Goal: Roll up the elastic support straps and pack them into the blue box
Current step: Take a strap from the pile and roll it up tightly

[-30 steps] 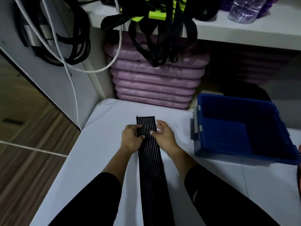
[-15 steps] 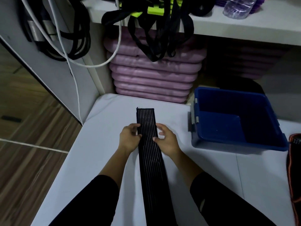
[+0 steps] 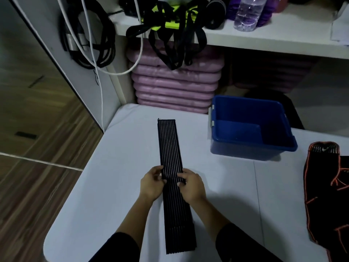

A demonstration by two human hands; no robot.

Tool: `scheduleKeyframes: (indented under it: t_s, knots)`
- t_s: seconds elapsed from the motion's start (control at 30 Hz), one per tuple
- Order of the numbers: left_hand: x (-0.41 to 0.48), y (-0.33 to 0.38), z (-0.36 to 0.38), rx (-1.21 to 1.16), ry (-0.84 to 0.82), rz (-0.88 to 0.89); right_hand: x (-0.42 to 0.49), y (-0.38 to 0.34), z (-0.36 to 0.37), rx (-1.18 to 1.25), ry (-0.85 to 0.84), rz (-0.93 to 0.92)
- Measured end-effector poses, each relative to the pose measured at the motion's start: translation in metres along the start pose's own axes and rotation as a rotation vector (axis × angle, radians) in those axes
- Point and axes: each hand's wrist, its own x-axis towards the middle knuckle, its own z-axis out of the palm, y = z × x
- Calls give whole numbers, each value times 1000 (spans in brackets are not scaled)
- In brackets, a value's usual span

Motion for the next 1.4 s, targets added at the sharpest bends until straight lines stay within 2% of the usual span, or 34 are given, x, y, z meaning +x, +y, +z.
scheduleKeyframes:
  t_s: [0.2, 0.33, 0.47, 0.57, 0.7, 0.83, 0.93, 1.03, 1.4]
  knots:
    - [-24, -9, 0, 31, 46, -33, -16, 10, -9, 142, 1, 73]
    - [-45, -25, 5, 31, 14, -75, -41, 17, -9, 112, -36, 79]
    - [-61, -28, 7, 31, -75, -10, -53, 18, -9, 68, -106, 17]
    - [-71, -34, 3, 13, -69, 28, -61, 19, -14, 67, -158, -11]
    - [-97, -45, 2, 125, -16, 207, -86, 25, -23, 98, -182, -112]
    - [-122, -61, 6, 237, -150, 334, -118, 41, -27, 148, -305, -172]
    - [-131, -73, 8, 412, -168, 429, -130, 50, -26, 20, -335, -256]
    - [-138, -83, 13, 505, -166, 479, -140, 54, -23, -108, -317, -328]
    - [-142, -97, 17, 568, -126, 577, -145, 63, -26, -197, -257, -508]
